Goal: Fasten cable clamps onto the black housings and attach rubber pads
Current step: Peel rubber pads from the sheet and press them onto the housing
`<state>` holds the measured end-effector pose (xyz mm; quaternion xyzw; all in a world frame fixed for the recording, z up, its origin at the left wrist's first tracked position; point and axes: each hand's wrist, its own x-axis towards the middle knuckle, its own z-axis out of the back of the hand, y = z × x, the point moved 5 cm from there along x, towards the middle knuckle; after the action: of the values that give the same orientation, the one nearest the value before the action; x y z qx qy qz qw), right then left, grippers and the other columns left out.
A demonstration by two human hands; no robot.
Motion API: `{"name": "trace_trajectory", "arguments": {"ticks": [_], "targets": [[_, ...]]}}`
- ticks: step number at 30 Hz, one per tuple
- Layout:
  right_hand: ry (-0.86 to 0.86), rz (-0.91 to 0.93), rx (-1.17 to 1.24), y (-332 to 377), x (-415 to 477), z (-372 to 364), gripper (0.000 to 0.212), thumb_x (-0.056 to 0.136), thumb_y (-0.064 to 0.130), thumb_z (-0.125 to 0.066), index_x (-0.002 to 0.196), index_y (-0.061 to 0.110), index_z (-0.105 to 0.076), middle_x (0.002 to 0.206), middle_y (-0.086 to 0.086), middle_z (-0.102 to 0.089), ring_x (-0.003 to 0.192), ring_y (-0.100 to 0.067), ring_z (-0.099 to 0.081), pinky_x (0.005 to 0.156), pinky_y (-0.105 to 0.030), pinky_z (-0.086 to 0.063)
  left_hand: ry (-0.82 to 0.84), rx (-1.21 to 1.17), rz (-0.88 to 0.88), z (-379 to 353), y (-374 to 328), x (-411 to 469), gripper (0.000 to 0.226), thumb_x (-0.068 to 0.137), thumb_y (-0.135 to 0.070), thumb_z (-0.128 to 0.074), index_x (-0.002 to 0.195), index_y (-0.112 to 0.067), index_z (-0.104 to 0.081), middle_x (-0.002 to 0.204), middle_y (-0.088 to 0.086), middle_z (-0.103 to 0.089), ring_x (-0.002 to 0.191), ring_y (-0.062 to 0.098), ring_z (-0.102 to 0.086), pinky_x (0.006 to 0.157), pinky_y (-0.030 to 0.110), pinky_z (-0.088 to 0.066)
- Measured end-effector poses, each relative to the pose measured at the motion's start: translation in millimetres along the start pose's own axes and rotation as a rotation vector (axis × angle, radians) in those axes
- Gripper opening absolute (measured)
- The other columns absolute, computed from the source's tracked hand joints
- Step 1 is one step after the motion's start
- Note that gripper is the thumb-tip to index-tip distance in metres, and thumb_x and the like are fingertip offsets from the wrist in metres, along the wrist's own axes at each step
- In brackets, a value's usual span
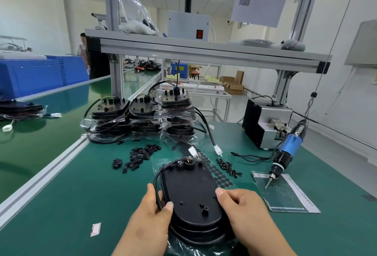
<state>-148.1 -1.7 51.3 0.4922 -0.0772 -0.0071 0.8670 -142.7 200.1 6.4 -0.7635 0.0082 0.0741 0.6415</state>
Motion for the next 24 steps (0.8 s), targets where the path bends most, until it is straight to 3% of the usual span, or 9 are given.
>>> {"name": "trace_trajectory", "arguments": {"ticks": [3, 6, 9, 13, 14, 15, 16, 22, 24], "targets": [[0.004, 0.022, 0.051, 5, 4, -4, 0.042, 0.097, 0.036, -0.052, 0.082, -0.001, -0.067, 0.070, -0.017, -0.068, 0.064, -0.010, -0.051, 0.065, -0.029, -0.045, 0.054, 0.076, -0.053, 4, -5, 4, 0.077, 0.094, -0.006, -0.055, 0.151, -0.029, -0.009, 0.143, -0.014, -0.043, 0.127, 0.005, -0.041, 0.116, 0.040, -0.027], [-0.012, 0.038, 0.092, 14, 14, -9, 0.041, 0.097, 0.035, -0.052, 0.093, -0.004, -0.064, 0.095, -0.027, -0.064, 0.088, -0.024, -0.071, 0.084, -0.044, -0.053, 0.049, 0.104, -0.099, 8, -22, 1, 0.077, 0.095, -0.010, -0.054, 0.151, -0.033, -0.006, 0.142, -0.020, -0.040, 0.124, 0.000, -0.040, 0.110, 0.031, -0.032], [0.000, 0.079, 0.083, 31, 25, -17, 0.047, 0.096, 0.036, -0.053, 0.098, -0.012, -0.055, 0.101, -0.030, -0.059, 0.103, -0.036, -0.060, 0.088, -0.053, -0.049, -0.025, 0.140, -0.164, 17, -38, -1, 0.076, 0.096, -0.014, -0.053, 0.150, -0.035, -0.005, 0.135, -0.026, -0.038, 0.120, 0.000, -0.041, 0.104, 0.026, -0.031], [0.056, 0.130, 0.110, 56, 41, -41, 0.050, 0.096, 0.036, -0.052, 0.096, -0.014, -0.051, 0.102, -0.035, -0.055, 0.100, -0.042, -0.062, 0.087, -0.060, -0.046, -0.123, 0.159, -0.232, 40, -53, -3, 0.077, 0.096, -0.018, -0.054, 0.150, -0.036, -0.002, 0.133, -0.028, -0.036, 0.123, 0.000, -0.038, 0.106, 0.025, -0.028], [0.085, 0.134, 0.135, 61, 45, -49, 0.051, 0.097, 0.036, -0.051, 0.094, -0.014, -0.051, 0.102, -0.036, -0.055, 0.075, -0.026, -0.064, 0.086, -0.061, -0.047, -0.147, 0.164, -0.241, 46, -56, -5, 0.077, 0.095, -0.019, -0.054, 0.150, -0.036, -0.001, 0.132, -0.029, -0.034, 0.121, -0.002, -0.038, 0.102, 0.022, -0.028], [0.116, 0.141, 0.158, 67, 48, -58, 0.051, 0.098, 0.036, -0.049, 0.091, -0.015, -0.051, 0.101, -0.036, -0.056, 0.076, -0.013, -0.042, 0.082, -0.058, -0.051, -0.174, 0.170, -0.250, 54, -58, -5, 0.077, 0.095, -0.021, -0.053, 0.150, -0.037, -0.001, 0.134, -0.029, -0.033, 0.122, -0.002, -0.037, 0.101, 0.022, -0.028], [0.141, 0.150, 0.172, 74, 51, -68, 0.051, 0.098, 0.035, -0.048, 0.089, -0.015, -0.050, 0.101, -0.037, -0.056, 0.071, -0.016, -0.045, 0.077, -0.049, -0.054, -0.216, 0.176, -0.255, 63, -61, -7, 0.078, 0.095, -0.022, -0.053, 0.150, -0.038, -0.001, 0.139, -0.027, -0.032, 0.126, -0.001, -0.035, 0.104, 0.023, -0.027], [0.278, 0.215, 0.202, 117, 64, -130, 0.051, 0.099, 0.033, -0.047, 0.080, -0.015, -0.047, 0.074, -0.028, -0.058, 0.073, -0.015, -0.036, 0.073, -0.040, -0.047, -0.410, 0.137, -0.281, 118, -72, -15, 0.076, 0.096, -0.022, -0.052, 0.149, -0.040, -0.001, 0.145, -0.025, -0.031, 0.114, -0.011, -0.045, 0.100, 0.022, -0.039], [0.342, 0.236, 0.219, 132, 66, -154, 0.051, 0.100, 0.032, -0.046, 0.087, -0.017, -0.048, 0.092, -0.031, -0.067, 0.077, -0.015, -0.037, 0.076, -0.040, -0.049, -0.470, 0.115, -0.285, 137, -74, -18, 0.076, 0.097, -0.021, -0.051, 0.149, -0.040, 0.001, 0.138, -0.026, -0.038, 0.121, -0.001, -0.043, 0.110, 0.033, -0.031]]}}
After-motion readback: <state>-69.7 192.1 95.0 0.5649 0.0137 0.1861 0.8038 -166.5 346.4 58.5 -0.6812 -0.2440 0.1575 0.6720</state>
